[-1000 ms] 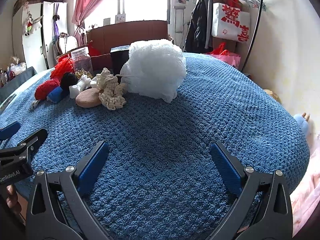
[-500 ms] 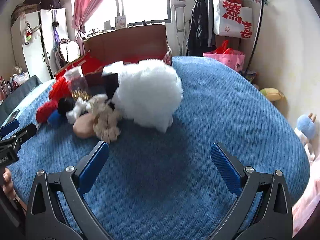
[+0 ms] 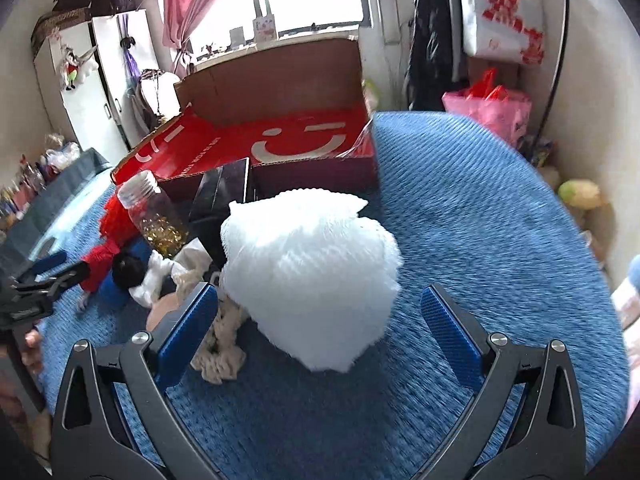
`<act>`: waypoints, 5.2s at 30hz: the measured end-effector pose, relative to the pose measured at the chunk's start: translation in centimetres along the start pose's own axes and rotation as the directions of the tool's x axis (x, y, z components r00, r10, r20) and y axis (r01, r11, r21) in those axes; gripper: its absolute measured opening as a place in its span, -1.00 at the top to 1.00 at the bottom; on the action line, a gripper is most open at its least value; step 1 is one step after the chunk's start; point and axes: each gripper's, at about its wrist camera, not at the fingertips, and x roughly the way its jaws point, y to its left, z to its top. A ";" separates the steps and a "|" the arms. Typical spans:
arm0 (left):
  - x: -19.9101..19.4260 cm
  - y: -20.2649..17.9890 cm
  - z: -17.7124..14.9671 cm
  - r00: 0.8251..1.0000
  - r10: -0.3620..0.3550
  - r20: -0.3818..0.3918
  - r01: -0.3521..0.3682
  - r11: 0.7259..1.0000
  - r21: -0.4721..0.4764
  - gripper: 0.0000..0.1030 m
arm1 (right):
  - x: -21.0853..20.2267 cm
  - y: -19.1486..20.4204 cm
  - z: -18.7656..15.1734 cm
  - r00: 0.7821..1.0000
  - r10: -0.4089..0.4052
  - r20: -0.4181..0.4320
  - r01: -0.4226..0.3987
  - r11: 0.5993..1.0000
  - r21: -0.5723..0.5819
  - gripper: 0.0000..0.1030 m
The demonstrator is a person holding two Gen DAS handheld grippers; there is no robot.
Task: Organize soft objects
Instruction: 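Grasp the red yarn ball with the left tool while the right tool grasps the white mesh puff, then carry the red yarn ball and white mesh puff into the red box with both tools, then open the left tool releasing the yarn ball while the right tool releases the puff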
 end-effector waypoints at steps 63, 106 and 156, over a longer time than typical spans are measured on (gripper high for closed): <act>-1.8 -4.9 8.4 0.950 -0.299 0.094 0.288 0.951 0.114 0.30 | -1.0 3.7 7.6 0.958 0.232 0.171 -0.208 0.967 -0.146 0.13; 18.5 -6.4 19.5 0.920 -0.227 -0.319 0.275 0.954 0.116 0.29 | 21.0 4.4 19.9 0.933 0.069 -0.354 -0.155 0.963 -0.219 0.11; 12.2 -4.1 19.9 0.954 -0.241 -0.180 0.254 0.965 0.058 -0.86 | 16.5 3.3 21.8 0.954 0.087 -0.289 -0.140 0.976 -0.167 -0.56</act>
